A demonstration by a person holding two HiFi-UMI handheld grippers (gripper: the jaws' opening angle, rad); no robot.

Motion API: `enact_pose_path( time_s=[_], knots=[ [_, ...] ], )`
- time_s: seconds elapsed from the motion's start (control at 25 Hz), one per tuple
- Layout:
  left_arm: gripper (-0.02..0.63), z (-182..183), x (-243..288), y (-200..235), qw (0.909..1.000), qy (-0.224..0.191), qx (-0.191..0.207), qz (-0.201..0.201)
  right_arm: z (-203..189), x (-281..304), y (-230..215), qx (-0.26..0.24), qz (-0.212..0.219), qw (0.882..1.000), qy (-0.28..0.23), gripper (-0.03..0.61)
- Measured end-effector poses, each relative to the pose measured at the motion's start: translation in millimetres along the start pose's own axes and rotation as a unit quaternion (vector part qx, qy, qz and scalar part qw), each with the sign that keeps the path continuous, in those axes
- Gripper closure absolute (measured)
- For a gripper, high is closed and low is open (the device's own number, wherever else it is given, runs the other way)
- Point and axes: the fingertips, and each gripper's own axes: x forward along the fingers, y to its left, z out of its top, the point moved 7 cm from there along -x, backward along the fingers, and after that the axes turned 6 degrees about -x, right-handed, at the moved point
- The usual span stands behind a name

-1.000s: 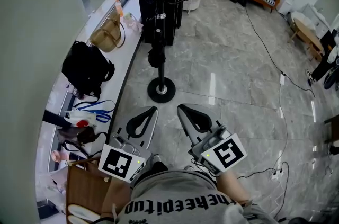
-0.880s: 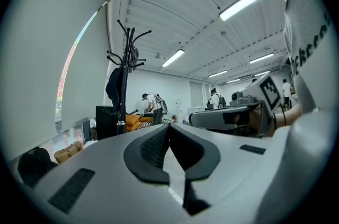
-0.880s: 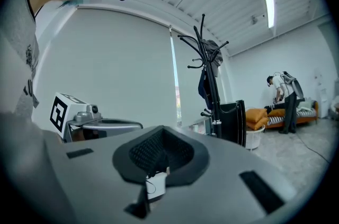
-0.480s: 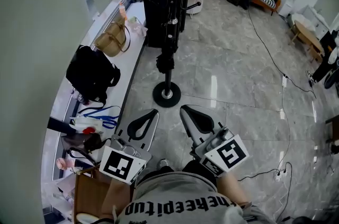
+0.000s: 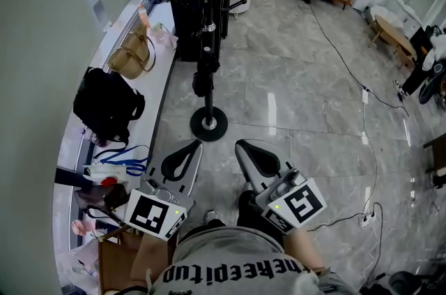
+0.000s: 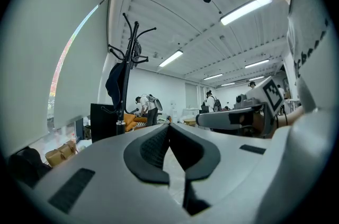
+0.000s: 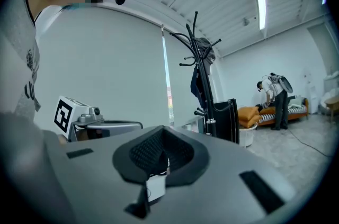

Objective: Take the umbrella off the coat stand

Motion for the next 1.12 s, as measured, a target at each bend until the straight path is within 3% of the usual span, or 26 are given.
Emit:
enact_pose_path(
  time_s=[1.12],
  knots=[
    [0.598,6.7,130.3,-17.2,0.9954,-0.013,0.003,0.095,6.9,26.3,-145.8,-0.005,0.109,0.994,-0.008,0.568]
  ],
)
